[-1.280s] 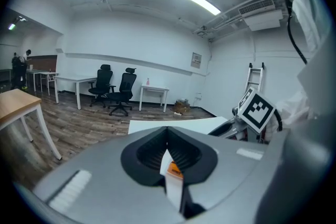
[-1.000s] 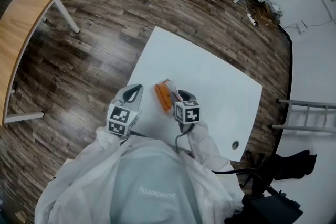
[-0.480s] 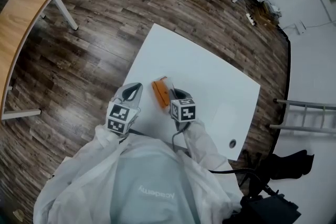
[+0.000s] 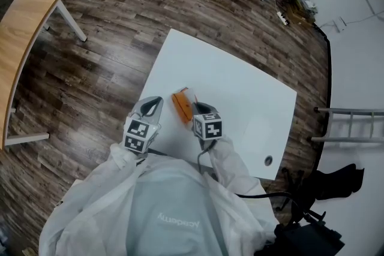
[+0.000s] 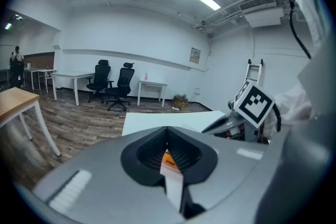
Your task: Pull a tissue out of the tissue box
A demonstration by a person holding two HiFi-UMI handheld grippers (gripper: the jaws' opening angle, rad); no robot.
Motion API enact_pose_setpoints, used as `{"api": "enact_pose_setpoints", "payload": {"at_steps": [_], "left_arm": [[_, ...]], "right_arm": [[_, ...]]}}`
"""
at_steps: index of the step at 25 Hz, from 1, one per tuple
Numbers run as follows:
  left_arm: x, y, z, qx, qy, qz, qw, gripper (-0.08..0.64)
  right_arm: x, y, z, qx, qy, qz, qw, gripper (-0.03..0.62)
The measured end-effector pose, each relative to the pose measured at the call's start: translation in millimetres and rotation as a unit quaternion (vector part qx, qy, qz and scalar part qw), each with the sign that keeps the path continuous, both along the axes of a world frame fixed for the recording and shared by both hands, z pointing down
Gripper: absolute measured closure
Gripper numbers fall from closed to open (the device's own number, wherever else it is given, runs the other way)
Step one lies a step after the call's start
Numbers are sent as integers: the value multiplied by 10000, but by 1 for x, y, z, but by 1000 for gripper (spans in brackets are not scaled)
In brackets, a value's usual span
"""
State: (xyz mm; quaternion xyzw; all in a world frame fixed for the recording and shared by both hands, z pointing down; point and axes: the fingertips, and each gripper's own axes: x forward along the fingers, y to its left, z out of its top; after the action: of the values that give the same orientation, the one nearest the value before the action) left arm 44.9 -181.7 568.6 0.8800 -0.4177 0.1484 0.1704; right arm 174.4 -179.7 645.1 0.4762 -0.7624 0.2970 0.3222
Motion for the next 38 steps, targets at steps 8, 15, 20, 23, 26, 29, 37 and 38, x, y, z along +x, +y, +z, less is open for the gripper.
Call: {"api": "enact_pose_setpoints", "payload": {"at_steps": [8, 15, 20, 23, 26, 29, 37, 38], "left_arm": [[10, -2, 14, -104, -103, 264, 9995, 560], [24, -3, 26, -152, -111, 458, 9988, 560], [33, -4, 28, -180, -116, 601, 9980, 560], [38, -2, 27, -219, -82, 692, 9973, 560], [40, -2, 27, -246, -93, 775, 9966, 560], [42, 0, 31, -323, -97, 847, 9958, 560], [56, 0, 33, -327, -74, 1073, 9937, 560], [57, 1, 33, -334, -73, 1098, 9934, 560]], "right_arm": [[3, 0, -2, 27, -28, 154, 9999, 588], [4, 3, -6, 47, -66, 193, 9998, 588], [7, 5, -11, 74, -91, 228, 9997, 588], [8, 8, -14, 88, -119, 254, 9996, 588], [9, 10, -18, 109, -151, 301, 9994, 588], [9, 12, -22, 132, -185, 353, 9991, 588], [10, 17, -35, 207, -294, 450, 9983, 588], [10, 18, -37, 214, -303, 461, 9982, 588]]}}
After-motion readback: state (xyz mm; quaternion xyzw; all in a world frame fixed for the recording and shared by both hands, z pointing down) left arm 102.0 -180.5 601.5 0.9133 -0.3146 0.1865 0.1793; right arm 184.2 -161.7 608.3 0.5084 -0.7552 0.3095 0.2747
